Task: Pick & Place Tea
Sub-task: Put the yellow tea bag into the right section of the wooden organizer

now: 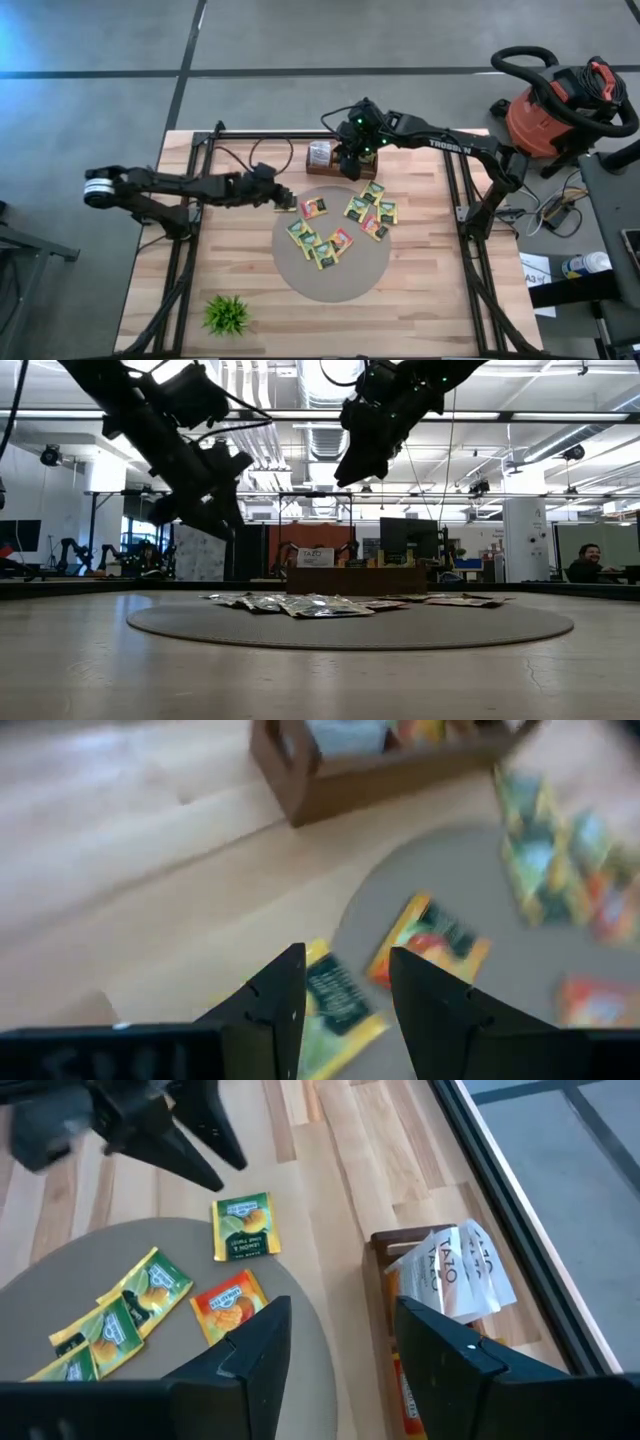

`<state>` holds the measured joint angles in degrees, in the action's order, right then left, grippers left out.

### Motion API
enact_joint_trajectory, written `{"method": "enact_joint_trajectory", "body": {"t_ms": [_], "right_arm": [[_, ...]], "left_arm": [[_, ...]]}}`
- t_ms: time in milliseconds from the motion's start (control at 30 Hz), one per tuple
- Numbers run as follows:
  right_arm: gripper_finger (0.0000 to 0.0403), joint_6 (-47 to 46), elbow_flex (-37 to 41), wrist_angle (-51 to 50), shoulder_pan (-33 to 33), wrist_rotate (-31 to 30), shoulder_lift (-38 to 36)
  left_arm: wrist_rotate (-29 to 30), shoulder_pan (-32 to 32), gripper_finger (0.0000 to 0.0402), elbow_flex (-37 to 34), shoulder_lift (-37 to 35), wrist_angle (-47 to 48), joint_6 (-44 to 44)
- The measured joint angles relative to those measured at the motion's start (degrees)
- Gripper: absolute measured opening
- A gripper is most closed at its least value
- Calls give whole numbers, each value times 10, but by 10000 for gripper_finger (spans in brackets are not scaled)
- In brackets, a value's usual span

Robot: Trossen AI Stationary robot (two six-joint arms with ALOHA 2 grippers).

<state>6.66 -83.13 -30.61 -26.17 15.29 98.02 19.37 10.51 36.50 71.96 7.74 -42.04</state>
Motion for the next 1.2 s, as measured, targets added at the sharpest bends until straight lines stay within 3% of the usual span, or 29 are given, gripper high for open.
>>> {"method": "enact_joint_trajectory", "body": {"t_ms": [133,233,400,700,933,1200], "right_arm": [[176,-8,0,0,19,3,0],[176,-45,0,1,39,15,5],[176,-127,0,24,74,84,39],[176,-295,0,164,99,30,128],[176,-454,0,186,91,44,204],[176,-483,0,202,94,13,229]], "left_arm": [[-3,3,140,-1,12,4,143],[-3,5,140,-1,21,28,170],[-5,5,140,-3,27,89,194],[-66,22,140,-14,74,76,310],[-108,27,140,-51,97,20,326],[-135,27,140,-80,69,-22,322]]}}
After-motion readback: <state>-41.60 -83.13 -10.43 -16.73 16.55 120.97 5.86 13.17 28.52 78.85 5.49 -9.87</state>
